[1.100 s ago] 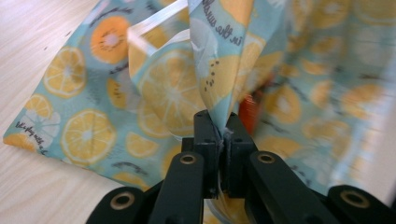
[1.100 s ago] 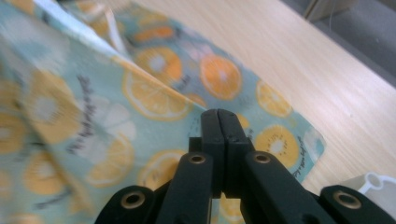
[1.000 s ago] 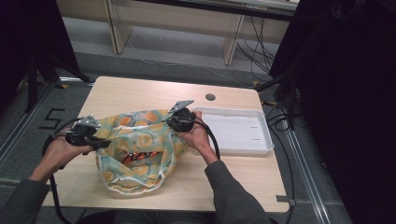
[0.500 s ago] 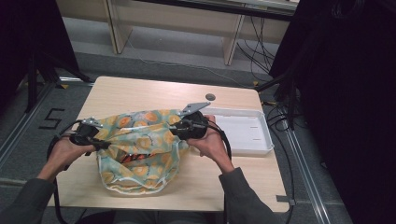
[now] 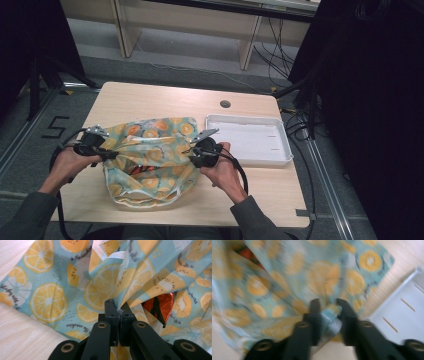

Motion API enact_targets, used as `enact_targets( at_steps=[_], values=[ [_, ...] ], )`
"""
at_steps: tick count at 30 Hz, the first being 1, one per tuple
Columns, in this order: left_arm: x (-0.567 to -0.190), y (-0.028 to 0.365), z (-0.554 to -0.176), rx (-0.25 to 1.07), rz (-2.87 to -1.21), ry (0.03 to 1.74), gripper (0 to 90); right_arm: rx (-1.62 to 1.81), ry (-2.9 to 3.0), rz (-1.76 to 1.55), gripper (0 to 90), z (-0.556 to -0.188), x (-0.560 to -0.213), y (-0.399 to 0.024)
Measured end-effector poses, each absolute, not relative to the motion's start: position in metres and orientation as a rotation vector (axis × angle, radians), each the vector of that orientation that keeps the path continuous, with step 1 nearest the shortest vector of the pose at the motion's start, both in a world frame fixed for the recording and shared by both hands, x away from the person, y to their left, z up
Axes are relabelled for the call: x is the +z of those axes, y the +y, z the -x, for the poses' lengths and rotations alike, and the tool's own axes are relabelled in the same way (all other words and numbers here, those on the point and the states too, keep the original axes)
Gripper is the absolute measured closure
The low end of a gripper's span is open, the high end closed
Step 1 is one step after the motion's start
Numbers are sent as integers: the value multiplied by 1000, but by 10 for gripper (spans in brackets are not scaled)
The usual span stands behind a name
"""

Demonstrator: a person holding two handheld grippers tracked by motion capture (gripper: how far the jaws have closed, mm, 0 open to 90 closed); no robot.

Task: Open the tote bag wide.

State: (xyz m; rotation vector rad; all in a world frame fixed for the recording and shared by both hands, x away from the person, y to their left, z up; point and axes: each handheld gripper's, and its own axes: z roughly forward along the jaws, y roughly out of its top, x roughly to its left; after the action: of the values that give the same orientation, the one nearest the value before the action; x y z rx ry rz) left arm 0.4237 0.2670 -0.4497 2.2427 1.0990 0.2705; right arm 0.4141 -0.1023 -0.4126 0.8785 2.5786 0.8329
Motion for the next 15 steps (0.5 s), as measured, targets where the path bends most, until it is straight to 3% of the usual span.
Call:
enact_targets(
  at_steps=[2,5,10,15],
  values=[
    [-450,272,-423,237,-2220,1122,880,890,2603,-935,889,-425,-422,-119],
    [-448,279,-421,227,-2201,1133,881,993,2594,-977,895,-429,-420,-126],
    [-444,294,-420,242,-2138,1159,881,1518,2498,-862,897,-435,-393,-135],
    [-451,297,-422,225,-2154,1157,879,1457,2519,-1025,897,-455,-417,-143]
  ],
)
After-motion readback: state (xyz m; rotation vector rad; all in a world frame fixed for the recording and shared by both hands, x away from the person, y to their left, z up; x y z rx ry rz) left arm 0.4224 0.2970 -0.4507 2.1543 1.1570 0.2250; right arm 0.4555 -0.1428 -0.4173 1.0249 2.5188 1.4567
